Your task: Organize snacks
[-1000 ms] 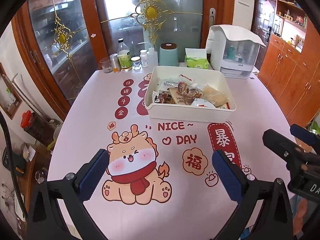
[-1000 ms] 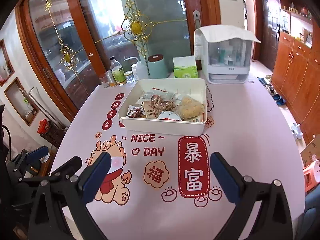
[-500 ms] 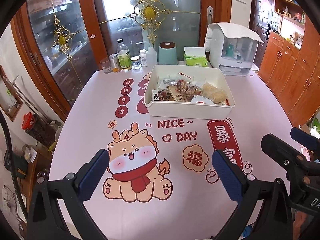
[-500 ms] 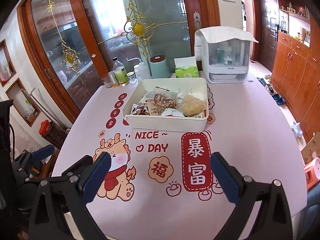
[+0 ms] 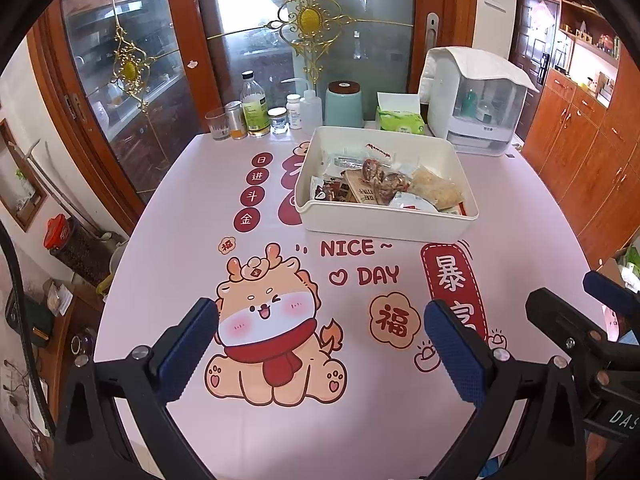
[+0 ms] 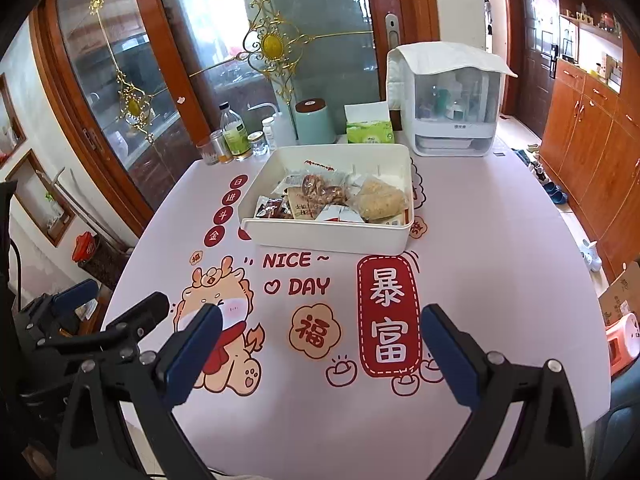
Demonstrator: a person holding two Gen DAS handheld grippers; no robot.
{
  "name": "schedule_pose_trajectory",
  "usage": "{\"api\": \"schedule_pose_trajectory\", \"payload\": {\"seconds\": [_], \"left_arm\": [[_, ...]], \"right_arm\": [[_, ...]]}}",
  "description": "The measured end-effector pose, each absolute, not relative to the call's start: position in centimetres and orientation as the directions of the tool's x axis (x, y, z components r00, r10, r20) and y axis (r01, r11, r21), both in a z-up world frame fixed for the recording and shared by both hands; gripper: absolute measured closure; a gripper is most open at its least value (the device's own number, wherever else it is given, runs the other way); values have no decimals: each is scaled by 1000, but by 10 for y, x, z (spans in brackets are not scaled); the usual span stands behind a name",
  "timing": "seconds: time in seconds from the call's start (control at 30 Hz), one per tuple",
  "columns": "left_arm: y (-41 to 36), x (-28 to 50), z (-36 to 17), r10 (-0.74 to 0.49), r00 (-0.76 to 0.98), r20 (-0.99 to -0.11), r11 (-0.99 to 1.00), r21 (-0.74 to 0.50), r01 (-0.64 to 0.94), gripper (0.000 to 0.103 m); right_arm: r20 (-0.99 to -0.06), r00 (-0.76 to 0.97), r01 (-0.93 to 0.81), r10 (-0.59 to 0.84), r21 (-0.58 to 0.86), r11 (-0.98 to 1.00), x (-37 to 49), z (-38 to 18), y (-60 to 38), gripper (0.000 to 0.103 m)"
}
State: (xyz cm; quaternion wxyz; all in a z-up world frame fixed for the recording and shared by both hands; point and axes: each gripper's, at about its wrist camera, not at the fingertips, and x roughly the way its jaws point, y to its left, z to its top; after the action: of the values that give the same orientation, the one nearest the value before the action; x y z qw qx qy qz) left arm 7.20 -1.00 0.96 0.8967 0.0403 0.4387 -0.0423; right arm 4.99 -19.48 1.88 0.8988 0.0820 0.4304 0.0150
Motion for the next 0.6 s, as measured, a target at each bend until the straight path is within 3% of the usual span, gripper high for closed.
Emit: {"api": "schedule_pose_trajectory", "payload": {"seconds": [0.6], "left_arm": [[-13,75,5,-32,605,-795,994,40,106,1]], "right_arm": [[-777,620,38,108,167,985,53,14,-194,3]]}}
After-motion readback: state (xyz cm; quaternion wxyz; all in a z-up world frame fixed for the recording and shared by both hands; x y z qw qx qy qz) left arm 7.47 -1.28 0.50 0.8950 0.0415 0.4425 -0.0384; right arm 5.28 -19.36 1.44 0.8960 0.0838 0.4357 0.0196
